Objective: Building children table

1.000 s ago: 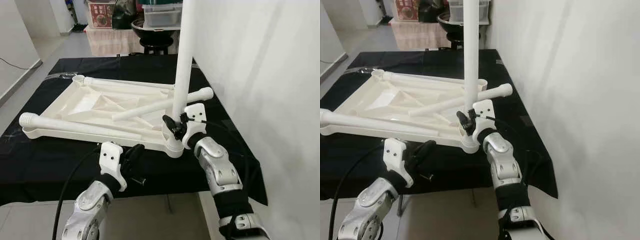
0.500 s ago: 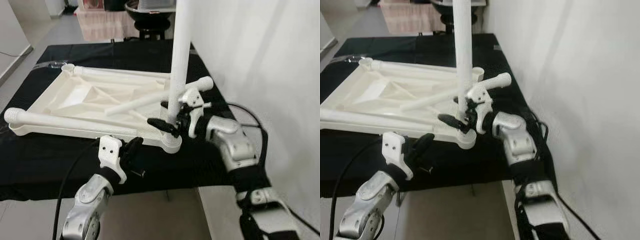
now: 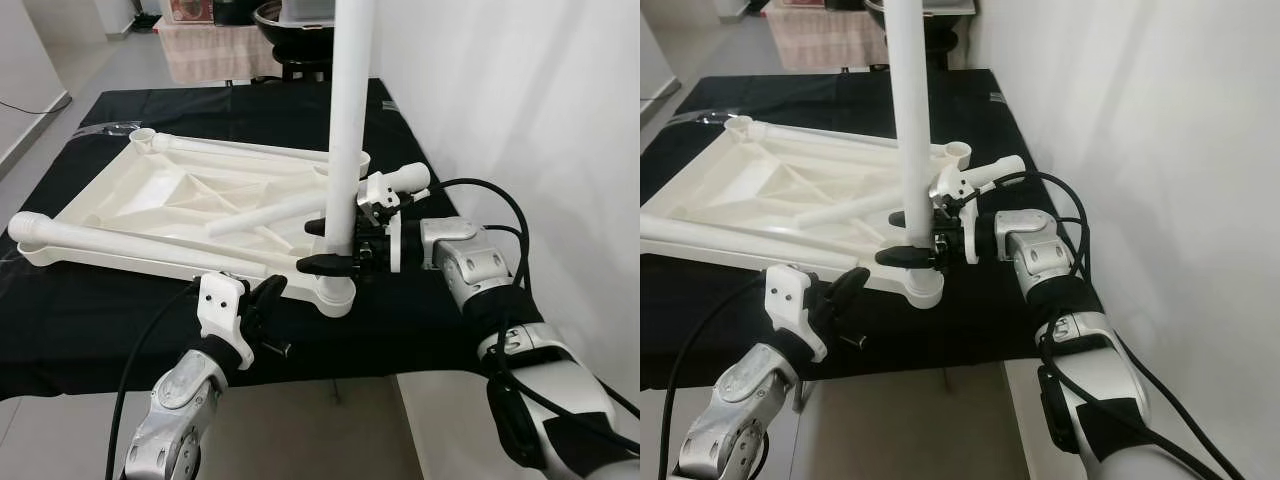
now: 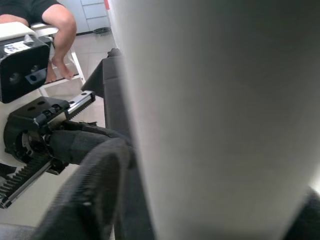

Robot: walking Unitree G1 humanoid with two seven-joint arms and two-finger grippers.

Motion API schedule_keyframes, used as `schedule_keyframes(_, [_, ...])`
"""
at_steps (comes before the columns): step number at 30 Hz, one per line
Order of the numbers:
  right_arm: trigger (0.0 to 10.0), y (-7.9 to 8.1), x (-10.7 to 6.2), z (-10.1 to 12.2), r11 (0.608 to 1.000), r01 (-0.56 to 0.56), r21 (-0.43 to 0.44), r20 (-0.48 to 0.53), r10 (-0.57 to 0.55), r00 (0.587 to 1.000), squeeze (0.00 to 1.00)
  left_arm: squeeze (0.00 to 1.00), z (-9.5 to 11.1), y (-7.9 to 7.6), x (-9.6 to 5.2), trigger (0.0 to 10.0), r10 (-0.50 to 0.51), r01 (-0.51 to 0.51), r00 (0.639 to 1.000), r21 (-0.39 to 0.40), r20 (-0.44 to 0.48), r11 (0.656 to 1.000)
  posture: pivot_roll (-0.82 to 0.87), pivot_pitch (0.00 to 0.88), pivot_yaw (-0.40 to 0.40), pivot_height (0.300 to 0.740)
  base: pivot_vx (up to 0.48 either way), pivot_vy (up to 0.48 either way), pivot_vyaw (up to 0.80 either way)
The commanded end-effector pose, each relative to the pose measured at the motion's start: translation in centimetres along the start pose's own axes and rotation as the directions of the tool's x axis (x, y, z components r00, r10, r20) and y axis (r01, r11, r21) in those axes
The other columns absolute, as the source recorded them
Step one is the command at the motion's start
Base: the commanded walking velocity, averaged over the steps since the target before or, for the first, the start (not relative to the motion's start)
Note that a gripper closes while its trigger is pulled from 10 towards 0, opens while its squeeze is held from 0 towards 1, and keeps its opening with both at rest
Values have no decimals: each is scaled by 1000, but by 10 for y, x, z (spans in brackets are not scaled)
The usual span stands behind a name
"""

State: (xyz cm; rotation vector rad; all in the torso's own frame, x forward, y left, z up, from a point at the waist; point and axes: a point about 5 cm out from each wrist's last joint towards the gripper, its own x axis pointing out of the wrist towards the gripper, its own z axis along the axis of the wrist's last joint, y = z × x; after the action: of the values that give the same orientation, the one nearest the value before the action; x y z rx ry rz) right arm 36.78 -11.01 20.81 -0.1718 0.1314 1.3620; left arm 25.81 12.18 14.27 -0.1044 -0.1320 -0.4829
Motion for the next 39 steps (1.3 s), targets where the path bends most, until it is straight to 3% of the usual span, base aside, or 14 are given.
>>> schedule_keyframes(1, [0, 2, 5, -4, 1000, -26, 10, -14, 26, 1000, 0, 0, -2, -2, -2, 10000, 1, -1, 1000, 0, -13, 1000, 26, 99, -38, 740, 0, 0, 0])
schedule_keyframes(13, [0, -2, -19, -36, 938, 334, 89, -26, -333, 943, 0, 0, 0, -1, -3, 10000, 0, 0, 1000, -3, -9, 1000, 2, 116, -35, 740, 0, 0, 0])
schedule_keyframes(15, [0, 5, -15, -51, 855, 500, 137, -45, -499, 865, 0, 0, 1, 1, -4, 10000, 0, 0, 1000, -4, -8, 1000, -12, 117, -27, 740, 0, 0, 0])
schedule_keyframes(17, [0, 31, -6, -76, 578, 792, 195, -108, -790, 603, 0, 0, 1, 3, -3, 10000, -7, 7, 1000, -4, -11, 1000, -4, 117, -15, 740, 0, 0, 0])
schedule_keyframes(20, [0, 35, 0, -67, 489, 856, 171, -68, -860, 505, 0, 0, 0, 5, -3, 10000, -13, 13, 1000, 1, -17, 1000, -16, 109, 0, 740, 0, 0, 0])
schedule_keyframes(27, [0, 27, 9, -70, 539, 826, 167, -111, -822, 559, 0, 0, -1, 3, -2, 10000, -16, 16, 1000, 2, -20, 1000, -9, 103, -16, 740, 0, 0, 0])
schedule_keyframes(28, [10000, 27, 11, -66, 561, 808, 178, -100, -807, 582, 0, 0, 0, 4, -2, 10000, -7, 7, 1000, 1, -16, 1000, -8, 102, -16, 740, 0, 0, 0])
schedule_keyframes(30, [10000, 27, 11, -66, 561, 808, 178, -100, -807, 582, 0, 0, 0, 4, -2, 10000, -7, 7, 1000, 1, -16, 1000, -8, 102, -16, 740, 0, 0, 0])
schedule_keyframes(31, [10000, 27, 12, -63, 600, 775, 199, -80, -778, 623, 1000, 0, 0, 4, -1, 10000, 0, 0, 1000, 0, -13, 1000, -8, 97, -18, 740, 0, 0, 0])
schedule_keyframes(35, [10000, 27, 18, -48, 739, 638, 217, 8, -655, 756, 1000, 0, -2, 4, -1, 10000, -1, 1, 1000, -4, -14, 1000, -11, 88, -14, 740, 0, 0, 0])
schedule_keyframes(36, [10000, 23, 16, -41, 784, 590, 193, 34, -606, 794, 761, 0, -2, 4, 0, 10000, -6, 6, 1000, -4, -16, 1000, -10, 83, -14, 740, 0, 0, 0])
schedule_keyframes(37, [10000, 23, 16, -41, 784, 590, 193, 34, -606, 794, 761, 0, -2, 4, 0, 10000, -6, 6, 1000, -4, -16, 1000, -10, 83, -14, 740, 0, 0, 0])
schedule_keyframes(38, [10000, 20, 13, -36, 822, 542, 174, 52, -558, 828, 114, 0, -3, 3, 0, 10000, -10, 10, 1000, -5, -18, 1000, -9, 80, -14, 740, 0, 0, 0])
schedule_keyframes(39, [10000, 18, 11, -30, 854, 498, 148, 64, -511, 857, 0, 0, -3, 3, 0, 10000, -13, 13, 1000, -5, -19, 1000, -7, 77, -13, 740, 0, 0, 0])
